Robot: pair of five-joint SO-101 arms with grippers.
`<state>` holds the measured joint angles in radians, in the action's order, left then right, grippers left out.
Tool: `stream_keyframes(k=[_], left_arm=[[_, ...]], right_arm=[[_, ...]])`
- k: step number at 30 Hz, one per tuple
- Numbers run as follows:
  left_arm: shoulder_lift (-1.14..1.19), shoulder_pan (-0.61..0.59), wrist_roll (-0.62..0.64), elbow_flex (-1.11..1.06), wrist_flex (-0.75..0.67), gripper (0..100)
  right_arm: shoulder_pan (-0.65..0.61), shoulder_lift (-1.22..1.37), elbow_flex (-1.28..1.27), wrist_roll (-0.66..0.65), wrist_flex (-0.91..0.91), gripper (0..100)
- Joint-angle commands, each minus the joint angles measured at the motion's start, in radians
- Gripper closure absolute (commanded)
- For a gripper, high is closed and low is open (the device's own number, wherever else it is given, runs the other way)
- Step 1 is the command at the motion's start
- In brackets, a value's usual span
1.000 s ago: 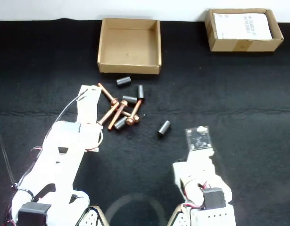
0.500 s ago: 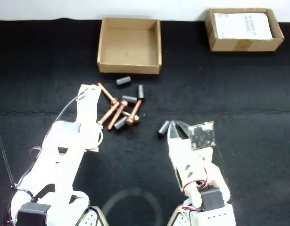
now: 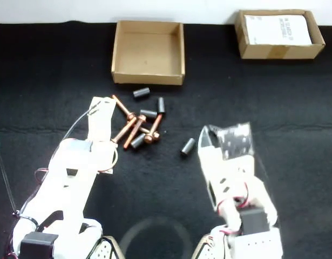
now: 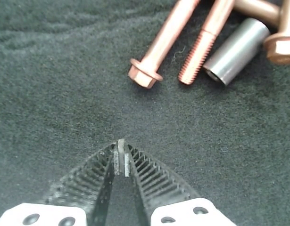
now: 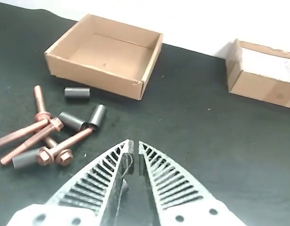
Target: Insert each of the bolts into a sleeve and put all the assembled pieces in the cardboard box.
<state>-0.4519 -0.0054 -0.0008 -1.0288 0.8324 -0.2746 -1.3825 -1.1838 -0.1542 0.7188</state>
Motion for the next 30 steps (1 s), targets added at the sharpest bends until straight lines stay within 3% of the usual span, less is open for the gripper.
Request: stream_keyframes(k=[1,10,13,17,27,30], left_arm=[[0.002,0.012,0.000,-0.002,-0.012,99],[0.001,0.007,0.000,-0.004,-0.012,99],[-0.005,0.008,0.000,-0.004,-0.009,99],[-0.005,0.013,0.002,0.001,-0.006,99],[-0.001,0.018,0.005,0.309,0.129,99],[0.019,0.079,0.071,0.412,0.164,99]], right_arm=[[0.035,0.306,0.260,-0.011,0.005,97.2],[0.053,0.908,0.410,-0.008,0.005,97.2],[0.053,1.055,0.412,0.058,0.007,97.2],[0.048,1.096,0.407,0.178,0.101,97.2],[-0.013,1.104,0.461,0.193,0.108,97.2],[-0.018,1.107,0.484,0.322,0.101,97.2]])
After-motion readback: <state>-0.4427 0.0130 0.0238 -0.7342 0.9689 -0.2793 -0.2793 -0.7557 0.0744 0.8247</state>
